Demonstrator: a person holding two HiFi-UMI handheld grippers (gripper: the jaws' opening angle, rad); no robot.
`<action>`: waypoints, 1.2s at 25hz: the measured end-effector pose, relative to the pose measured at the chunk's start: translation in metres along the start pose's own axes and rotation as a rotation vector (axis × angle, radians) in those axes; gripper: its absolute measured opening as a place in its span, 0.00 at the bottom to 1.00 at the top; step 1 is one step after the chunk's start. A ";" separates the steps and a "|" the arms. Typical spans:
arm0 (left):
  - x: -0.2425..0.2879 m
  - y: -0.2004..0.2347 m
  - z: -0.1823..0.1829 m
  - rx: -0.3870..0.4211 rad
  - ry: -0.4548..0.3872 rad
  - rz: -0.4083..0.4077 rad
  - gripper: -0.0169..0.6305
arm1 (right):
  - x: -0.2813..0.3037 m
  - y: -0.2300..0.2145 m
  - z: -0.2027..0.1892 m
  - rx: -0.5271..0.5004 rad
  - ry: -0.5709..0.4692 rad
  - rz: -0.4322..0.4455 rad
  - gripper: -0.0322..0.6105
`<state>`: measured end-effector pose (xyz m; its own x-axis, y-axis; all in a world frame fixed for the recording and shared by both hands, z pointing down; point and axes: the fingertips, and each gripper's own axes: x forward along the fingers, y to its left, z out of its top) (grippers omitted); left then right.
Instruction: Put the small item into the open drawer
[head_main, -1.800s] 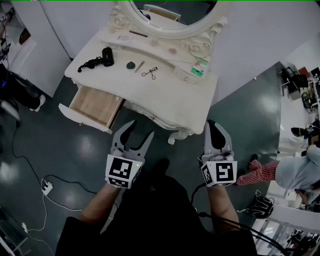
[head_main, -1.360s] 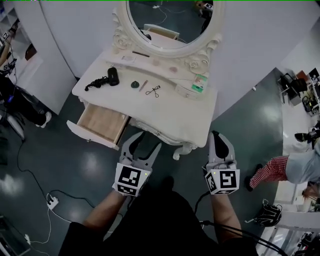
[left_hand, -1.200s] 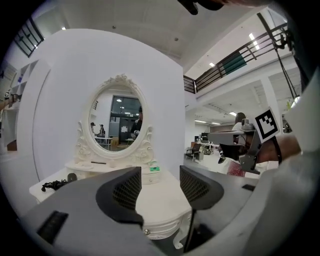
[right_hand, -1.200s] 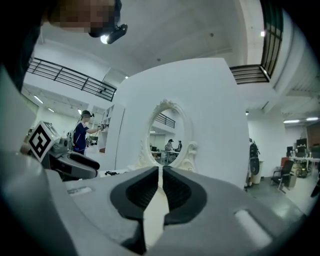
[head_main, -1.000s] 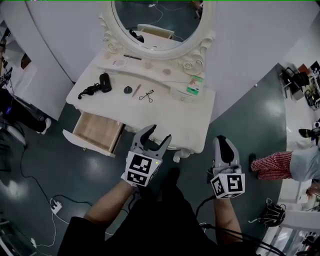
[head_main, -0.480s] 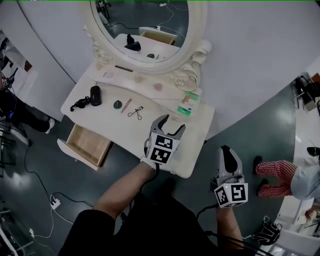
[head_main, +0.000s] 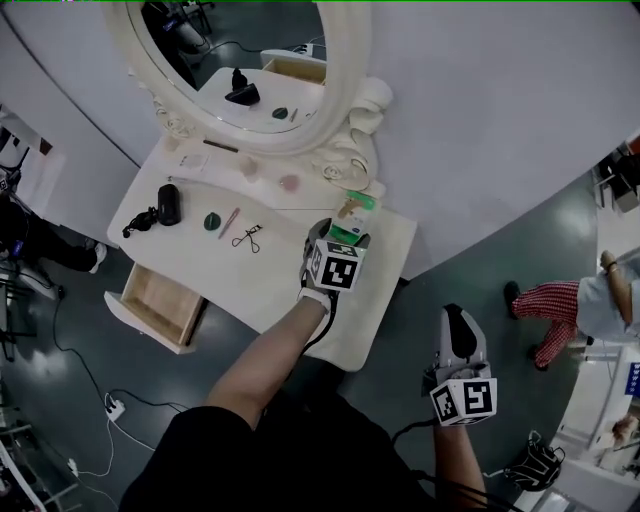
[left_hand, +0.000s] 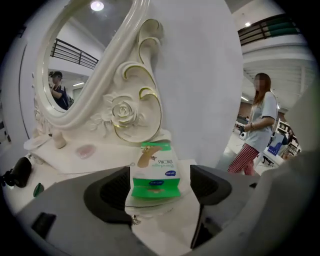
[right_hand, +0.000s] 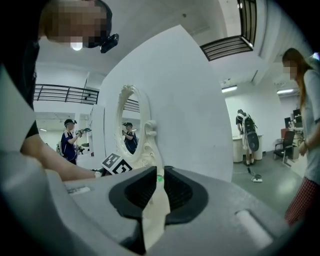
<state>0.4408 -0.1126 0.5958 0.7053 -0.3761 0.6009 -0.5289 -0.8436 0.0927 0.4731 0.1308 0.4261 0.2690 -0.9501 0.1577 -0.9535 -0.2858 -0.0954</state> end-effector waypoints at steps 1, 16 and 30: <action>0.005 0.000 -0.001 -0.008 0.013 0.006 0.60 | 0.000 -0.003 -0.002 0.002 0.004 0.000 0.12; 0.019 -0.002 -0.003 0.031 0.065 -0.006 0.55 | 0.016 0.001 -0.005 0.014 0.006 0.063 0.09; -0.127 0.028 -0.002 0.168 -0.106 -0.010 0.55 | 0.052 0.091 0.002 -0.004 -0.011 0.284 0.08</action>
<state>0.3355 -0.0873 0.5241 0.7607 -0.3982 0.5127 -0.4419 -0.8962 -0.0404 0.4009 0.0557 0.4236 -0.0077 -0.9934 0.1144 -0.9914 -0.0073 -0.1303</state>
